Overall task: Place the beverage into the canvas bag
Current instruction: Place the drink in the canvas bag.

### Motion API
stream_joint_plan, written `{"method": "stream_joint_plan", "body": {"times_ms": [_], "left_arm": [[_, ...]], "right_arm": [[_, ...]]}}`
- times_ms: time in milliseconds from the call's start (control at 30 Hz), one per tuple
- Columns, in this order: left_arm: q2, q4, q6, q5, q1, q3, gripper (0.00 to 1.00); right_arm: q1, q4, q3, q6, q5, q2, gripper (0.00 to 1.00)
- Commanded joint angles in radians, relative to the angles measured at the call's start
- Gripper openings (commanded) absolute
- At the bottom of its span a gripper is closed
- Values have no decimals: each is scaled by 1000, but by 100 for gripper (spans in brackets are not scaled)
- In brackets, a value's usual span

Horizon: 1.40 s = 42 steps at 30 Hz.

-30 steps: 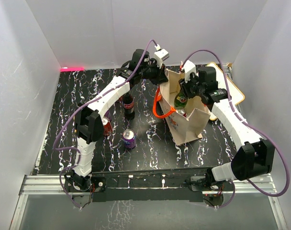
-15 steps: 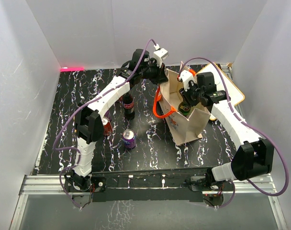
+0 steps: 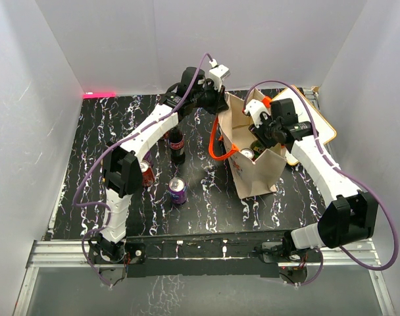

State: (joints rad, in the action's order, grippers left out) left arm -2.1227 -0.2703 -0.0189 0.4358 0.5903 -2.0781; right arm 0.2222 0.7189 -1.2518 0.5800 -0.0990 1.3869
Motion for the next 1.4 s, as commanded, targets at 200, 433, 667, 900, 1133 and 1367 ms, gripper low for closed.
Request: {"method": "stream_joint_plan", "body": {"times_ms": [200, 433, 667, 900, 1133, 1367], "left_arm": [[92, -4, 25, -28, -13, -35, 0], [112, -13, 39, -54, -20, -28, 0], [124, -28, 67, -80, -23, -38, 0], [120, -24, 53, -57, -28, -47, 0], [100, -8, 47, -104, -28, -70, 0], [98, 3, 19, -101, -28, -48, 0]], "right_arm": [[-26, -78, -165, 132, 151, 2, 8], [-37, -23, -238, 141, 116, 64, 8], [-38, 53, -266, 49, -160, 87, 8], [-37, 201, -330, 93, -301, 138, 8], [-37, 382, -434, 220, -323, 179, 8], [-38, 504, -561, 214, -462, 244, 8]]}}
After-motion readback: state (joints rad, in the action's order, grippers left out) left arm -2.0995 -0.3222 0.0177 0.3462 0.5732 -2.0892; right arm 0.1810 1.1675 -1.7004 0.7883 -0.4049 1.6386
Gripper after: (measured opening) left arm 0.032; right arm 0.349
